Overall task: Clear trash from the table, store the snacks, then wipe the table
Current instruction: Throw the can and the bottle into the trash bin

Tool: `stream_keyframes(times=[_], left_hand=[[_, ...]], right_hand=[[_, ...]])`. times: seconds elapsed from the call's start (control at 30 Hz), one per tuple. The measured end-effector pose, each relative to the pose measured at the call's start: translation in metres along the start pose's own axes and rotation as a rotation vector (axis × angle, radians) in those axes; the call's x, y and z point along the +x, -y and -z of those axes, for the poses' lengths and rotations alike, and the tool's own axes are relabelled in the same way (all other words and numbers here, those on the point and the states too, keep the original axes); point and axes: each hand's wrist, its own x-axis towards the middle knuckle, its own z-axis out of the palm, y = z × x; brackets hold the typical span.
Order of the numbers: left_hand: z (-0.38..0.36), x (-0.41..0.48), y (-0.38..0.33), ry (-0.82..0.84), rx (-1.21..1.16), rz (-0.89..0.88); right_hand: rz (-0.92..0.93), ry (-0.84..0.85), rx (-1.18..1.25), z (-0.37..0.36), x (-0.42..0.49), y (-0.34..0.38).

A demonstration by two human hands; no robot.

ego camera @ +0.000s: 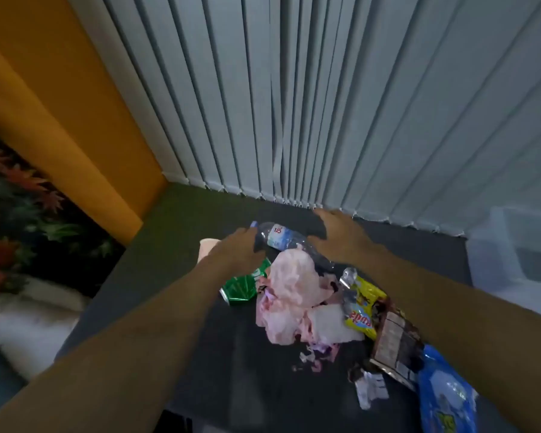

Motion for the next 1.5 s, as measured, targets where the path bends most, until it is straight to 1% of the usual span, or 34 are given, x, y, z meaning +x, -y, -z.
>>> stream_keyframes(times=[0.07,0.13,0.27,0.4,0.57,0.7,0.83,0.97,1.07,1.17,1.3,1.5], left_hand=[[-0.013,0.012,0.015,0.068,0.016,0.030],[-0.031,0.018,0.031,0.128,0.044,0.064],[-0.058,0.031,0.051,0.194,0.044,0.067],[-0.074,0.034,0.065,0.242,0.013,0.074],[-0.081,0.039,0.071,0.191,-0.004,0.069],[-0.084,0.038,0.069,0.158,-0.050,0.070],[-0.074,0.035,0.064,0.031,-0.114,0.110],[-0.051,0.024,0.051,-0.113,-0.114,0.169],[-0.040,0.011,0.043,-0.160,-0.240,0.217],[-0.031,-0.008,0.039,-0.220,-0.330,0.252],[-0.018,-0.043,0.040,-0.296,-0.348,0.294],[-0.011,-0.107,0.060,-0.392,-0.359,0.468]], right_hand=[[-0.048,0.015,-0.010,-0.020,0.010,-0.002],[-0.100,0.071,-0.016,-0.039,0.014,-0.006],[-0.151,0.140,-0.032,-0.067,0.022,-0.014],[-0.197,0.154,-0.057,-0.082,0.029,-0.023],[-0.225,0.137,-0.117,-0.082,0.032,-0.024],[-0.258,0.193,-0.163,-0.088,0.032,-0.029],[-0.275,0.139,-0.118,-0.081,0.024,-0.028],[-0.232,0.001,-0.023,-0.061,0.015,-0.025],[-0.191,-0.030,0.078,-0.041,0.008,-0.015],[-0.076,-0.068,0.142,-0.028,-0.002,-0.002],[0.052,-0.032,0.199,-0.022,-0.016,0.020],[0.202,0.026,0.192,-0.031,-0.036,0.068]])
